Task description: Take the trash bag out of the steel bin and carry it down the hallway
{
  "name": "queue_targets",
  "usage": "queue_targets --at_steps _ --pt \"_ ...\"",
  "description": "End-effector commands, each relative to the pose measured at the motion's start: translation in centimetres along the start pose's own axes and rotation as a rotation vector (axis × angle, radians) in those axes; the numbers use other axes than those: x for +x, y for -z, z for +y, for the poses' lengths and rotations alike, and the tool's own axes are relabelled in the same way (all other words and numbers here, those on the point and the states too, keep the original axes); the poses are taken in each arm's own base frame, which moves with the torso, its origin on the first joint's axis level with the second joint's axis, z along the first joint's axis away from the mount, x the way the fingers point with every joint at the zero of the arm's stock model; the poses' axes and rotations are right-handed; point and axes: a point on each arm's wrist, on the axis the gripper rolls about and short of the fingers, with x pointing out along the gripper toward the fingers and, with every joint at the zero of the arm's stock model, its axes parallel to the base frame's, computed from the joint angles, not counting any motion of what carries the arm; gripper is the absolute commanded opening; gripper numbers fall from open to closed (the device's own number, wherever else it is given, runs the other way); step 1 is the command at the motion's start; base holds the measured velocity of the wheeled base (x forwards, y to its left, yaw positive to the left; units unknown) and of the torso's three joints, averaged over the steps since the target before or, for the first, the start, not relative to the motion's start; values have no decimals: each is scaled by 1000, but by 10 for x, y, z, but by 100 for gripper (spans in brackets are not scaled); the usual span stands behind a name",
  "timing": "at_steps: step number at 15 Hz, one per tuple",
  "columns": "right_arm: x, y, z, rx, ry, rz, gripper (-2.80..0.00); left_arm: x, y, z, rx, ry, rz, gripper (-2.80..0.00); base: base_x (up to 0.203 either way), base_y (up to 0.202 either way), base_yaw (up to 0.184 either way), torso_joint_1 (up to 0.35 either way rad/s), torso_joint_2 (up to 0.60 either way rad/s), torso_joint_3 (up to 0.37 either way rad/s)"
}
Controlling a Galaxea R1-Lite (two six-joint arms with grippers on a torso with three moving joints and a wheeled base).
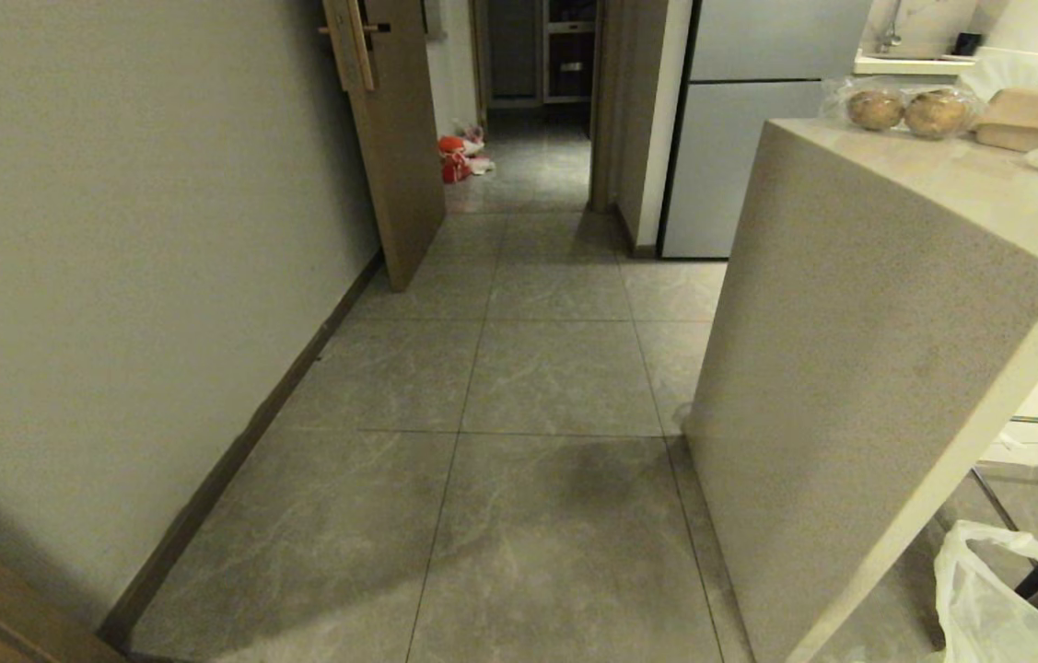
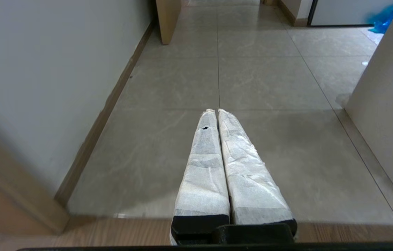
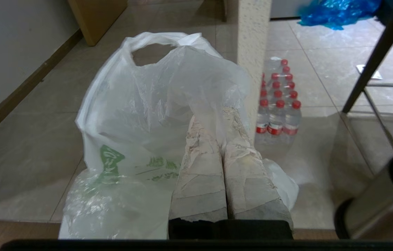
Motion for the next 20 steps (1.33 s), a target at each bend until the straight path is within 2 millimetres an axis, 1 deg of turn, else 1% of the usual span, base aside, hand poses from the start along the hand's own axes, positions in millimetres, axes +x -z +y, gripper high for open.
queue_targets --at_steps 1,5,7,11,15,20 --pt "0 0 0 0 1 1 -280 0 0 0 0 0 3 -280 186 0 -2 0 0 2" --pt "0 0 0 0 1 1 -280 0 0 0 -2 0 3 -280 180 0 -3 2 1 3" --pt "0 0 0 1 1 1 -280 0 0 0 6 0 -2 -280 117 4 -6 -2 4 1" --pt "0 0 0 0 0 1 -280 0 0 0 -5 0 1 -280 1 18 -1 1 1 1" --pt "0 0 0 0 1 1 -280 0 0 0 -3 0 -1 -280 7 185 12 2 3 2" --pt "0 0 0 0 0 1 -280 0 0 0 2 0 -4 -280 0 0 0 0 0 0"
